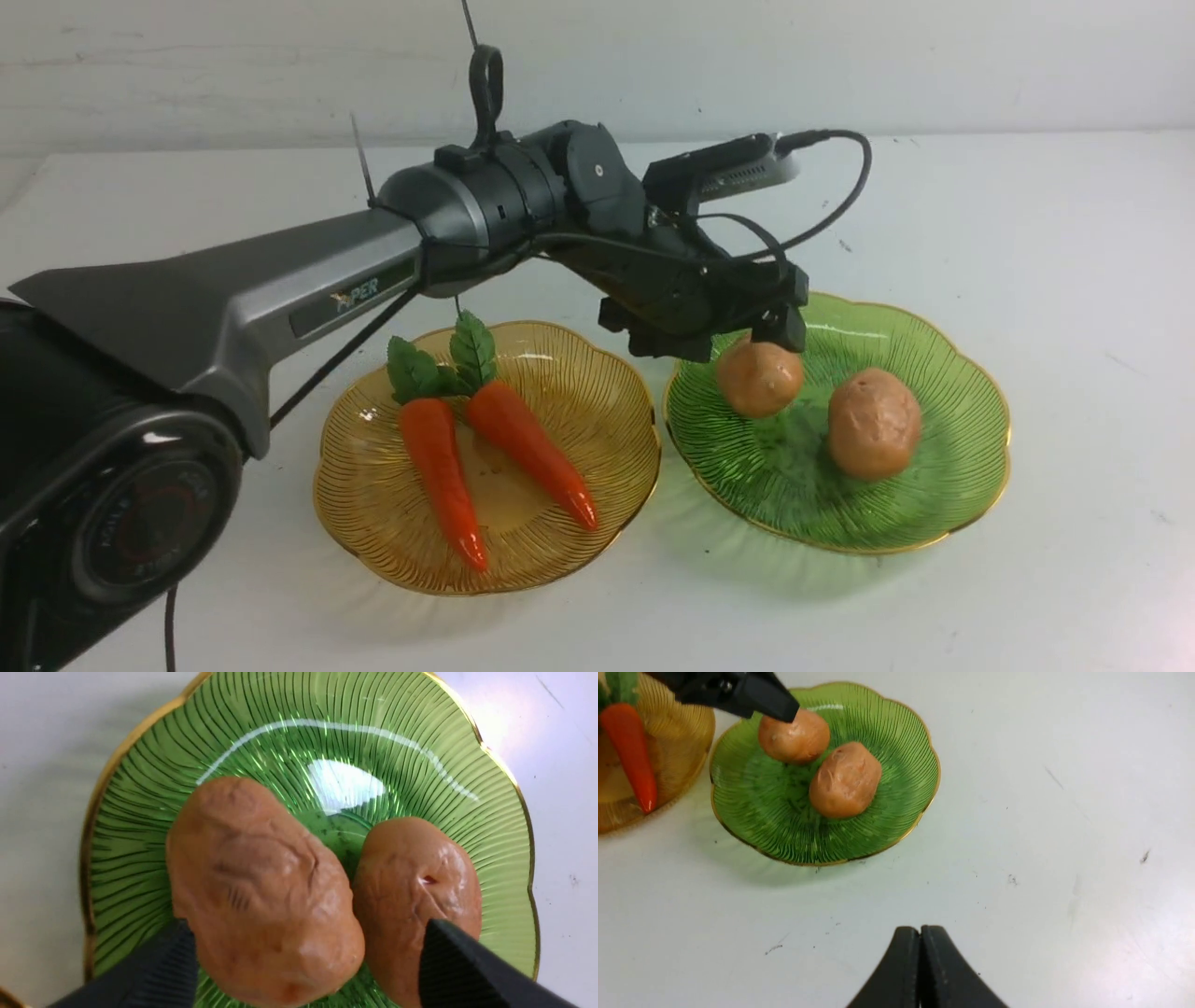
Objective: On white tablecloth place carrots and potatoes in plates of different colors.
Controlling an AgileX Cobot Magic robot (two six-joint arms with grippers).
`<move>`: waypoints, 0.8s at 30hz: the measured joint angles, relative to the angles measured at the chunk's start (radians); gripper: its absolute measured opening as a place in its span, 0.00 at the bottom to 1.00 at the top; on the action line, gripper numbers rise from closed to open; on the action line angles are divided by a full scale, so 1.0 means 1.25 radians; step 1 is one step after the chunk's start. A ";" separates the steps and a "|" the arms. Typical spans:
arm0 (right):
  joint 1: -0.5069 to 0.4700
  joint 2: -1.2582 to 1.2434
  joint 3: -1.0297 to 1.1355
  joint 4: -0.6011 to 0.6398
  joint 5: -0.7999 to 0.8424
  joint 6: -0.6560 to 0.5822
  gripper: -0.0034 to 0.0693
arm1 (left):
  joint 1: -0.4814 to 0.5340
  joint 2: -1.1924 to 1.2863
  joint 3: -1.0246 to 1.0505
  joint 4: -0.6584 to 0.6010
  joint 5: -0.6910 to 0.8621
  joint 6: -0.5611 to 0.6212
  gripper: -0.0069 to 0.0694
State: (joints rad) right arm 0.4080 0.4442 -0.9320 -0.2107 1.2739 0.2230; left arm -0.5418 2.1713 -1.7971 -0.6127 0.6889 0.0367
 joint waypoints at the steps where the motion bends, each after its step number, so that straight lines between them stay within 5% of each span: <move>1: 0.000 -0.026 0.001 -0.004 0.000 0.004 0.03 | 0.009 -0.006 0.001 -0.004 0.010 0.000 0.88; 2: 0.000 -0.033 0.002 -0.004 0.000 0.005 0.03 | 0.011 -0.007 0.001 -0.006 0.012 0.000 0.86; 5: -0.001 -0.186 0.080 -0.001 -0.036 0.017 0.03 | 0.053 -0.051 0.001 -0.034 0.036 0.000 0.53; 6: -0.001 -0.193 0.080 0.000 -0.043 0.017 0.03 | 0.053 -0.051 0.001 -0.034 0.036 0.000 0.53; 8: -0.001 -0.285 0.211 0.036 -0.220 0.018 0.03 | 0.073 -0.074 0.000 -0.035 0.057 0.010 0.25; 10: -0.002 -0.304 0.245 0.044 -0.269 0.018 0.03 | 0.076 -0.079 0.000 -0.035 0.070 0.022 0.17; 16: -0.003 -0.326 0.424 0.062 -0.602 -0.024 0.03 | 0.076 -0.088 0.000 -0.037 0.095 0.049 0.09; 24: -0.003 -0.326 0.430 0.059 -0.649 -0.040 0.03 | 0.076 -0.088 0.000 -0.036 0.097 0.070 0.09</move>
State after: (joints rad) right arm 0.4048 0.0371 -0.3948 -0.1367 0.4628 0.1731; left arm -0.4470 2.0618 -1.7970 -0.6579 0.8097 0.1240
